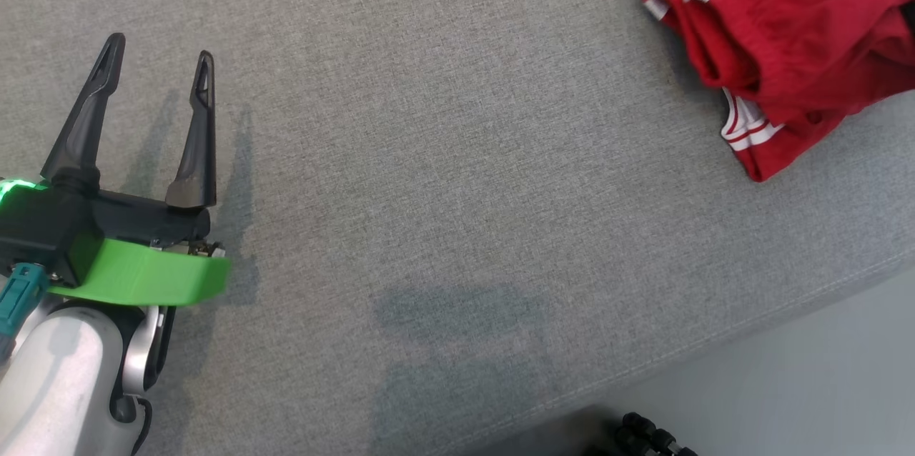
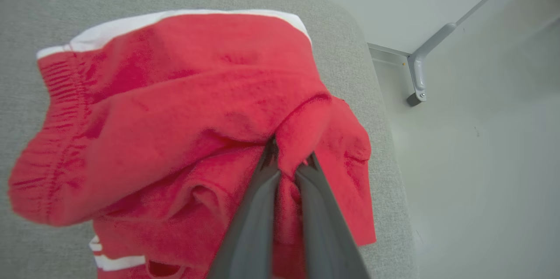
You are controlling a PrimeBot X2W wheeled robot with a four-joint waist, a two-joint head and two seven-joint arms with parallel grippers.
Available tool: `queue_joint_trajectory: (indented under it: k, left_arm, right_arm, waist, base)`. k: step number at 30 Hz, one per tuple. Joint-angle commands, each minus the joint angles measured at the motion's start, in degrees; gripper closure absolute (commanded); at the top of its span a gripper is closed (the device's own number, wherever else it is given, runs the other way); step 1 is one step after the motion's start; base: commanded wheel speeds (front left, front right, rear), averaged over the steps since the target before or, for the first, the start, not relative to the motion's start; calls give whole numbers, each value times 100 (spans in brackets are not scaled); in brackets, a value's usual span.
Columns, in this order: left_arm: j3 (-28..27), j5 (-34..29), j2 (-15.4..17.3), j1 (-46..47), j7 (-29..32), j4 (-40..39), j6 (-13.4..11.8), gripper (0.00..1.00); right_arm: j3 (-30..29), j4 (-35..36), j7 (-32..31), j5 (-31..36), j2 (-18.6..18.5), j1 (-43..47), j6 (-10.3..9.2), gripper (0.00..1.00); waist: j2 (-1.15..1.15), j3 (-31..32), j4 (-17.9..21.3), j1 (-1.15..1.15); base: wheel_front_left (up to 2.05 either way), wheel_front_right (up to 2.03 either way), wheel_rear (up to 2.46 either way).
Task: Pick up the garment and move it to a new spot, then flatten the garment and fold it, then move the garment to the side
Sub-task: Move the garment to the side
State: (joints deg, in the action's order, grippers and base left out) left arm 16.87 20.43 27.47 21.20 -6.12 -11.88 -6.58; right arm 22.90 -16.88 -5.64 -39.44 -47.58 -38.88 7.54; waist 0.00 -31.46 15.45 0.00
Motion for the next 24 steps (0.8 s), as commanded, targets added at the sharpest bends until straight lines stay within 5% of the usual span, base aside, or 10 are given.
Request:
queue_joint_trajectory:
  k: [1, 5, 6, 7, 8, 16, 24]
  left_arm:
    - [3, -63, 44, 95, -1, -24, 4, 0]
    - [59, -59, 14, 138, 15, -18, 27, 0]
    - [75, -55, -2, 141, 15, -5, 31, 0]
    - [94, -51, -20, 159, 18, 2, 36, 0]
    - [113, -48, -33, 173, 16, 14, 34, 0]
    - [180, 45, -108, 15, -59, 140, -6, 0]
    - [173, 217, -273, -353, -234, 345, -157, 0]
  right_arm:
    - [-38, -68, -33, -100, 1, 100, -11, 100]
    - [-105, -399, 41, -270, 138, 198, -11, 100]
    - [-126, -490, 56, -290, 237, 231, -10, 92]
    - [-152, -599, 63, -328, 312, 271, -11, 38]
    - [-178, -706, 71, -360, 387, 299, -11, 0]
    - [-539, -1397, 535, -543, 833, 692, -11, 0]
    - [-1305, -999, 1352, -716, 1075, 1420, -10, 0]
  waist:
    - [0, -76, 29, 0]
    - [0, -100, -35, 0]
    - [0, -91, -53, 0]
    - [0, -86, -75, 0]
    - [0, -72, -98, 0]
    - [0, 192, -226, 0]
    - [0, 811, -209, 0]
  base:
    - [0, 0, 0]
    - [0, 0, 0]
    - [0, 0, 0]
    - [0, 0, 0]
    - [0, 0, 0]
    - [0, 0, 0]
    - [0, 0, 0]
